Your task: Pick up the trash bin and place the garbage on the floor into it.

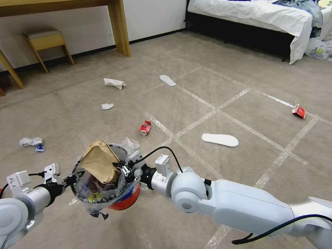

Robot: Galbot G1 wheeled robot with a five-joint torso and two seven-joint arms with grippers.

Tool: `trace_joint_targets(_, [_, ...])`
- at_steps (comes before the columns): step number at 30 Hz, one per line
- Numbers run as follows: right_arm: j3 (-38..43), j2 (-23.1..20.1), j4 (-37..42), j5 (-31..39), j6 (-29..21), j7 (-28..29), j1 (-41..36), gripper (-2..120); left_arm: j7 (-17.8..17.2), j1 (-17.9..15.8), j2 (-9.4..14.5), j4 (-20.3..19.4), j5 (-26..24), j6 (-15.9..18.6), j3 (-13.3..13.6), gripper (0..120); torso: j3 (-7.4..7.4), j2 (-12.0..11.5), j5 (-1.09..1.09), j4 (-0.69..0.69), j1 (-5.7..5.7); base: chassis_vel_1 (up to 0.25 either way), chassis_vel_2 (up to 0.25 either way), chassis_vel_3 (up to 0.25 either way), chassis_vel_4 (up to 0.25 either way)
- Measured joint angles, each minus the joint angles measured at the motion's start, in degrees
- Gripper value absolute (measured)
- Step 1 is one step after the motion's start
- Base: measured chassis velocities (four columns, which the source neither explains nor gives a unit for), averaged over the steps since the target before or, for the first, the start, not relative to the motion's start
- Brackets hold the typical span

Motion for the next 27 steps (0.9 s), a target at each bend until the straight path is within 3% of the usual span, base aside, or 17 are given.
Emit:
trace_joint_targets(22, [-1.29,-0.45,0.96,-1.07,-0.23,1.22,-1.65,0,-0.11,0.09,-0.60,-0.58,-0.22,0.00,-0.29,1,0.00,0.00,0.01,0.00,0.00,0.000,0.000,0.000,0.000])
trace_joint_targets(24, [-1.10,-0.94,1.34,-1.10,-0.63,1.53,-1.94,9,-0.12,0.12,-0.69,-0.60,-0.21,0.00,-0.31,1,0.00,0.00,0.01,0.00,0.00,0.000,0.000,0.000,0.000])
trace_joint_targets(27, [-1.05,-1.13,1.51,-1.13,-0.73,1.60,-2.05,12,-0.12,0.14,-0.69,-0.59,-0.20,0.00,-0.33,1,0.00,0.00,0.01,-0.01,0.00,0.000,0.000,0.000,0.000])
